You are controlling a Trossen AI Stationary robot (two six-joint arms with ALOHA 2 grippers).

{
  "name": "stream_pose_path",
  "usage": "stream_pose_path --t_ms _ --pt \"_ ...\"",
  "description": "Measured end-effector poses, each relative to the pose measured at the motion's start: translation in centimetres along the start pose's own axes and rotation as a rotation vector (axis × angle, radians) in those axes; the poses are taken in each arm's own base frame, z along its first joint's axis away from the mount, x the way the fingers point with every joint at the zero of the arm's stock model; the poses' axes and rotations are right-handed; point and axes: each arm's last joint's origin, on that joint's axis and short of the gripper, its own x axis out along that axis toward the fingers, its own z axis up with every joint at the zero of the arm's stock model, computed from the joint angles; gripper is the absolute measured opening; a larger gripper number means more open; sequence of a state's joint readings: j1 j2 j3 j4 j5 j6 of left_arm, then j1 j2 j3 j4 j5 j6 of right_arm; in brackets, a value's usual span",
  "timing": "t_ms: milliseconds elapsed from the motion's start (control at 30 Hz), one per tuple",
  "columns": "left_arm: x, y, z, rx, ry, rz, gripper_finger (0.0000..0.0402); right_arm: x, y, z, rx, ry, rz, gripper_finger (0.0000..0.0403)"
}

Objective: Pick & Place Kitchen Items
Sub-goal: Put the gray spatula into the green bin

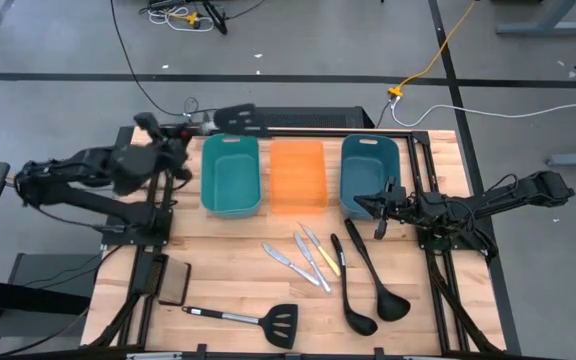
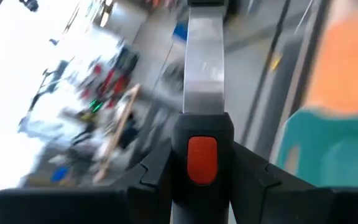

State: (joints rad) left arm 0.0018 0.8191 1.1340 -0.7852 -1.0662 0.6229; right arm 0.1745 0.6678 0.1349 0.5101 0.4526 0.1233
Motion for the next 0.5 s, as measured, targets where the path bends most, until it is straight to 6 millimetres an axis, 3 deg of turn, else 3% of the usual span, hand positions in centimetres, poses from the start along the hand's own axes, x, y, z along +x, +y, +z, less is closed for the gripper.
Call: stream_pose_path --t_ms 233,500 --pt "4.8 -0.7 -0.9 0.363 0.262 -0.015 0.0116 0.0 0.0 0.0 -0.001 0.002 0.000 0.0011" --pt "8.1 -2.1 -0.6 0.644 0.357 -0.113 0.0116 0.0 0.0 0.0 -0.008 0.003 0.000 0.0011"
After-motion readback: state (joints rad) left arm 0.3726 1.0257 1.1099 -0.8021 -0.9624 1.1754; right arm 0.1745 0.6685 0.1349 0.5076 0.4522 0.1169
